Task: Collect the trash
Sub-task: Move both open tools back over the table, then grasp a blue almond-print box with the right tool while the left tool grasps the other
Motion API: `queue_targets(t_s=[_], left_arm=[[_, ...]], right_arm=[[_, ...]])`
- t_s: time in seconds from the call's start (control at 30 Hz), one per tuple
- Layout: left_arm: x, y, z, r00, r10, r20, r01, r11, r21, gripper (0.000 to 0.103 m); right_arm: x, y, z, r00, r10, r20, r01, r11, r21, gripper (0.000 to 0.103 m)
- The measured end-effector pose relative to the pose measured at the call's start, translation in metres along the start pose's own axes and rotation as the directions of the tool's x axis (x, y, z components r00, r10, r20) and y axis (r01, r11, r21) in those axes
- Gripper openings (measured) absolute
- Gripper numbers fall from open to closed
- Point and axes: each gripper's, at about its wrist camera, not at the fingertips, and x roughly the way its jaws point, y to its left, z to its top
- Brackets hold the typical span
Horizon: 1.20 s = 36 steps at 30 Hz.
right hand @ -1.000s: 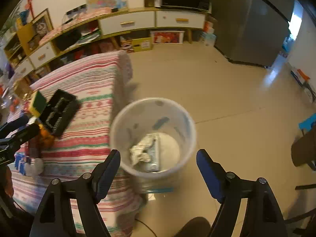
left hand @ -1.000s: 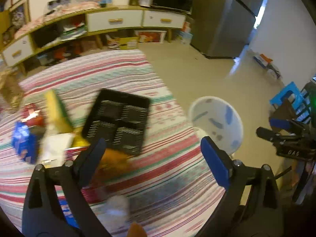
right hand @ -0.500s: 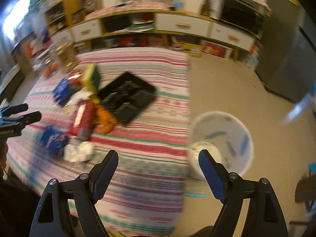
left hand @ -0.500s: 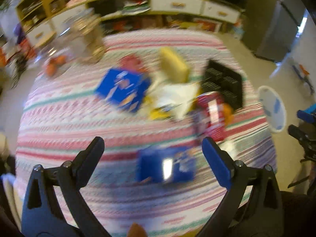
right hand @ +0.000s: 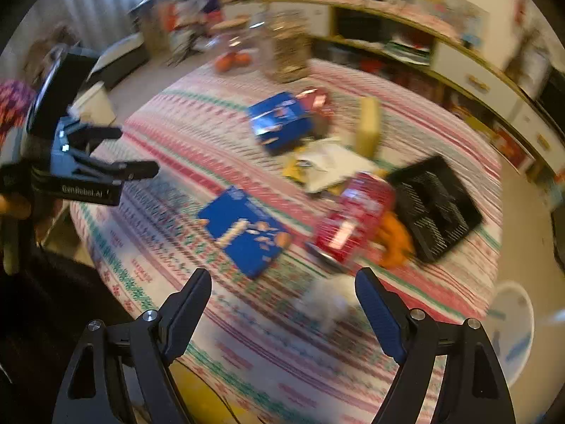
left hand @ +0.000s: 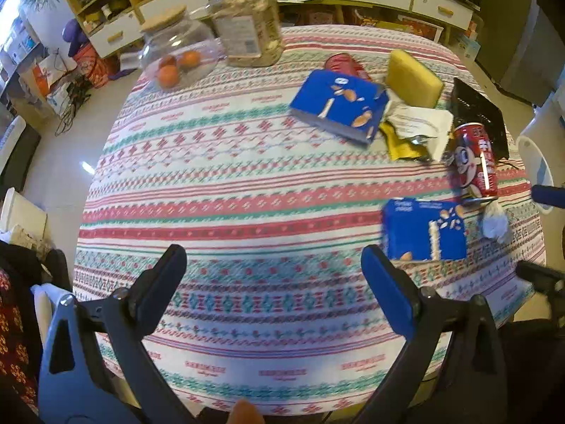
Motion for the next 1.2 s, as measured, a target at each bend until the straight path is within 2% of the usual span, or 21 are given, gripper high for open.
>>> queue_targets(t_s=[0.17,0.23,0.5,0.57,0.83,1.0,1.07,1.1,1.2], left_arm=[[0.007,0.02,-0.005,0.999,-0.012,-0.03,0.01,0.999,-0.047,0.099],[0.008,0.025,-0.008,0.999,-0.02,-0.038,0.018,0.998,-0.055,0.099],[0.018,0.035,-0.018,0.998,-0.007,-0.07,0.003,0.999,-0.054,0.099],[0.021,0.037,-0.019,0.997,-0.007,-0.079,0.002,0.998,-0.06,0.099],[0.025,0.039,-0.017,0.996,-0.021,-0.09,0.015,0.997,-0.076,0.099],[0.027,0.034,-0.014,0.995,-0.02,-0.096,0.013,0.998,-0.066,0.099],[0.027,0.033,-0.013,0.995,-0.02,-0.095,0.014,0.998,-0.066,0.099],[0.027,0.032,-0.012,0.995,-0.016,-0.095,0.01,0.998,-0.066,0.099],[0.026,0.032,-0.008,0.996,-0.014,-0.085,0.008,0.997,-0.071,0.099]], right_arm=[[0.037,0.029,0.02,0.996,0.064,-0.054,-0.071,0.99,-0.124,0.085],[0.048,0.035,0.026,0.995,0.064,-0.077,-0.076,0.983,-0.166,0.085],[0.091,0.047,0.032,0.984,0.001,-0.179,-0.057,0.95,-0.308,0.085],[0.097,0.047,0.034,0.984,-0.035,-0.177,-0.026,0.943,-0.332,0.085],[0.101,0.038,0.043,0.985,-0.058,-0.16,0.0,0.942,-0.336,0.085],[0.116,0.031,0.044,0.977,-0.048,-0.208,-0.018,0.951,-0.307,0.085],[0.12,0.028,0.044,0.976,-0.029,-0.216,-0.037,0.955,-0.294,0.081],[0.12,0.028,0.046,0.977,-0.01,-0.214,-0.053,0.957,-0.286,0.07],[0.109,0.028,0.048,0.98,0.033,-0.194,-0.085,0.961,-0.263,0.069]])
